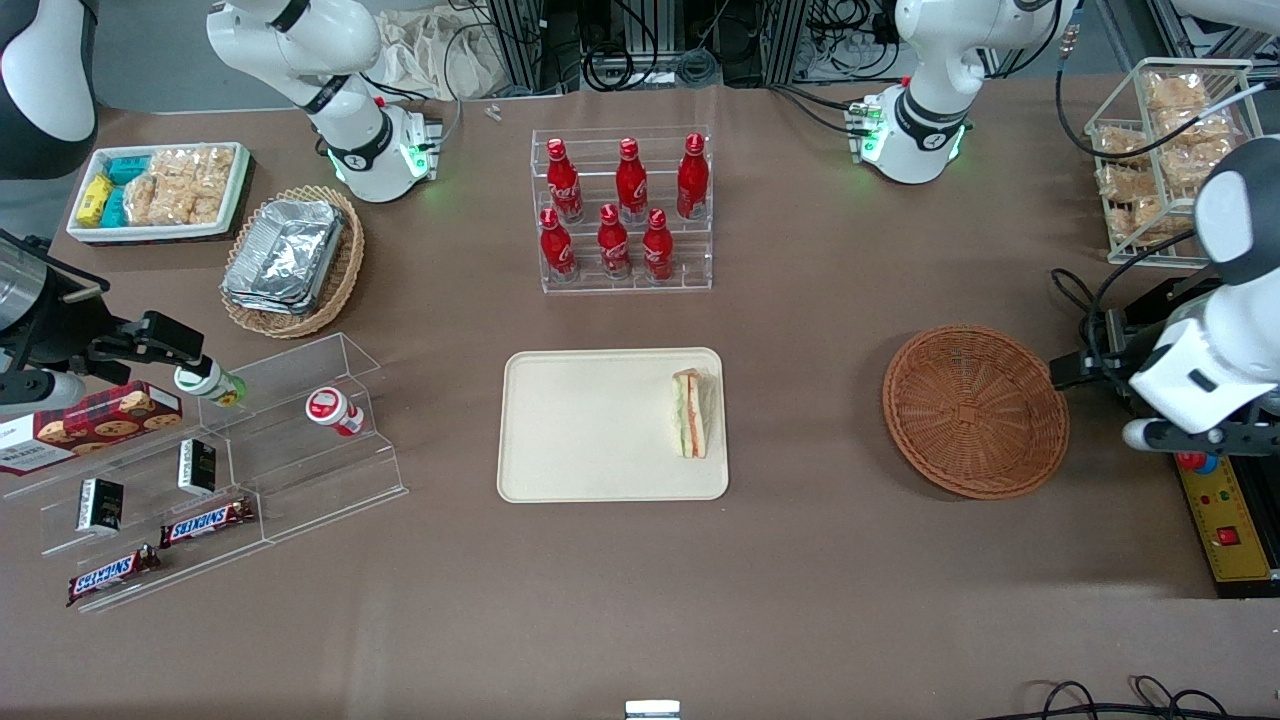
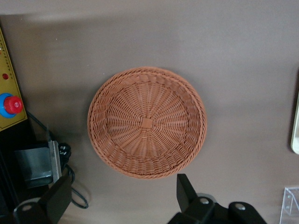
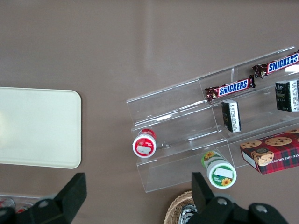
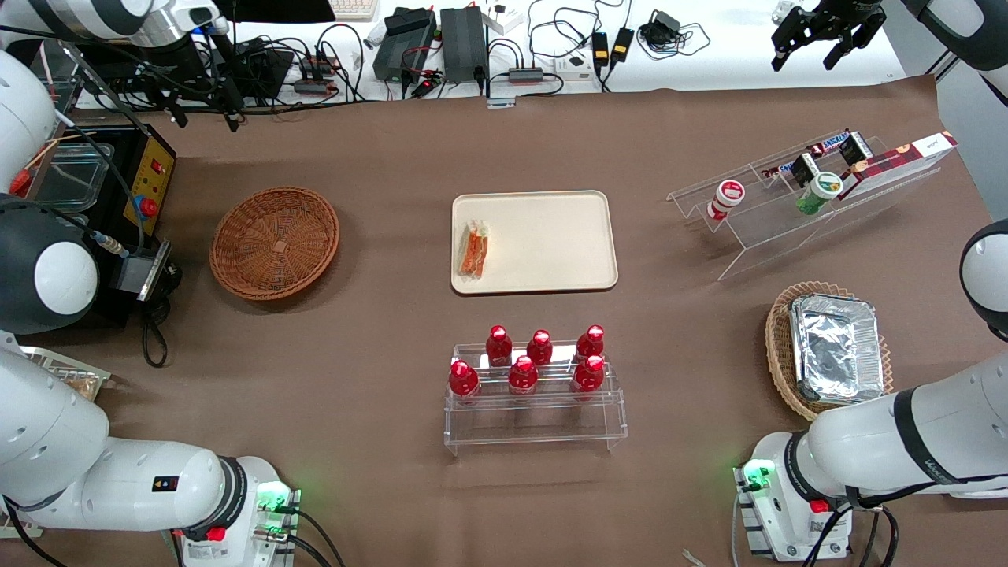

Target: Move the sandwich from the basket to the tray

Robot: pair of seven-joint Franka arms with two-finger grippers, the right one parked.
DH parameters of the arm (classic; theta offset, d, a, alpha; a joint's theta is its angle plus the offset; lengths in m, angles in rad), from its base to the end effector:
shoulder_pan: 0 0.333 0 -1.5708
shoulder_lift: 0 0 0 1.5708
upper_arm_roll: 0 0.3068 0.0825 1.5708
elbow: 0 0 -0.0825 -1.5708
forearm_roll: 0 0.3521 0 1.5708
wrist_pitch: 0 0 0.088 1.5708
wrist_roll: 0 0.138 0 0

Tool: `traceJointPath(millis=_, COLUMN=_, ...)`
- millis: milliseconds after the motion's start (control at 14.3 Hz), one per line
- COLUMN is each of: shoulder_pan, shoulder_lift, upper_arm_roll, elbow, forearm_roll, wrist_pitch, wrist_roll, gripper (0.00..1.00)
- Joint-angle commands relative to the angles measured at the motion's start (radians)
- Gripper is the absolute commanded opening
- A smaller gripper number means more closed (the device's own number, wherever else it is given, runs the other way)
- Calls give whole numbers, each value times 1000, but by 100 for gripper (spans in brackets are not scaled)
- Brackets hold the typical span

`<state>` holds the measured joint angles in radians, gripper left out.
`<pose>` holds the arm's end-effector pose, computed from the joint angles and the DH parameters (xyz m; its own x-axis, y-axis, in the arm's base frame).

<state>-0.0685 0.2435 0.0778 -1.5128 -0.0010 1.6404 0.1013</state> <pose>0.5867 0.0012 0.4801 0.9890 -0.0920 -0.1161 -0.0933 -0.9956 -0.0061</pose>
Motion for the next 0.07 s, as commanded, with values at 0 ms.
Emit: traceJointPath(millis=0, shoulder_pan=-10, shoulder_lift=-15, upper_arm_roll=7, elbow=16, forearm_roll=-13, wrist_pitch=-31, wrist_roll=70, gripper=100)
